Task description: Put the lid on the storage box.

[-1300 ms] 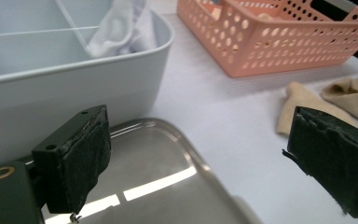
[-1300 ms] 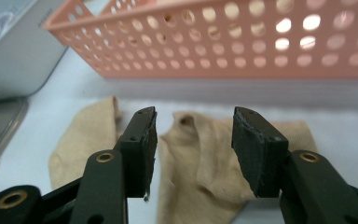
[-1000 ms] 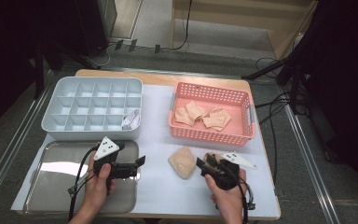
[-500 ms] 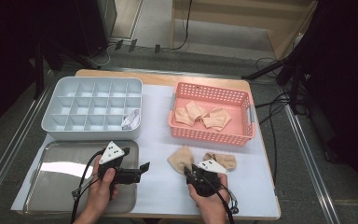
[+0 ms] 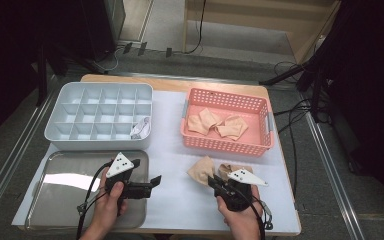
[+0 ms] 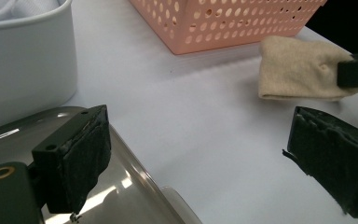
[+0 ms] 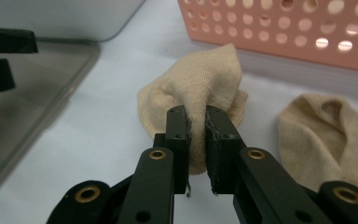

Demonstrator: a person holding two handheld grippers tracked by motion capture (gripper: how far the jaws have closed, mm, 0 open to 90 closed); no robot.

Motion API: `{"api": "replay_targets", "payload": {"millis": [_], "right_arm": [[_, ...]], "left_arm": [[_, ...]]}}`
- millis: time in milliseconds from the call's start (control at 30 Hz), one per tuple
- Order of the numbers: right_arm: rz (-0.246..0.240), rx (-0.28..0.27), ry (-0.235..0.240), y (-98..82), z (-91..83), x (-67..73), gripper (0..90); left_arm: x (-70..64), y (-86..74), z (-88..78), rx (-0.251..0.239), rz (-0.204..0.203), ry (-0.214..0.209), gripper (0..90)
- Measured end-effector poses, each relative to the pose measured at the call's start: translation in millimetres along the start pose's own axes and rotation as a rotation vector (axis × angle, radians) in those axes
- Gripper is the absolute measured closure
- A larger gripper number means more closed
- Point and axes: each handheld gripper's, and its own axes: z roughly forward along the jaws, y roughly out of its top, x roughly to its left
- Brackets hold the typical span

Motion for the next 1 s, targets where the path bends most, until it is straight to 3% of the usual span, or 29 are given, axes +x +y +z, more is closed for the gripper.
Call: {"api": "replay_targets", "payload": {"millis": [100, 333, 500, 533, 667, 767, 867, 1000], "right_arm": [[-0.009, -0.007, 0.015, 8.0, 4.1, 6.2, 81.1], [-0.061, 0.037, 0.045, 19.7, 26.2, 24.2, 82.1], [-0.027, 0.019, 0.036, 20.3, 24.2, 21.8, 86.4], [-0.015, 0.008, 0.039, 23.1, 28.7, 21.9, 87.2], [-0.054, 0.041, 0.071, 31.6, 55.0, 34.5, 87.0], [-0.068, 0.032, 0.111, 38.5, 72.9, 41.2, 75.8], [-0.04, -0.023, 0.114, 44.5, 67.4, 37.2, 67.1], [-0.016, -0.055, 0.039, 35.3, 41.3, 16.0, 65.1]], "left_arm": [[0.6, 0.7, 0.4, 0.006, 0.0, -0.001, 6.7], [-1.3, -0.7, 2.1, 0.021, 0.01, -0.011, 6.7], [-0.4, -1.8, 3.9, 0.028, 0.011, -0.019, 6.7], [-0.8, -1.7, 5.6, 0.033, 0.008, -0.015, 7.1], [-1.8, -1.9, 6.1, 0.036, 0.013, -0.016, 7.5], [1.0, -1.4, 5.0, 0.032, 0.006, -0.015, 7.4], [3.9, -1.4, 5.8, 0.038, -0.006, -0.01, 7.5], [2.5, -1.0, 10.0, 0.048, 0.002, 0.026, 14.2]]}}
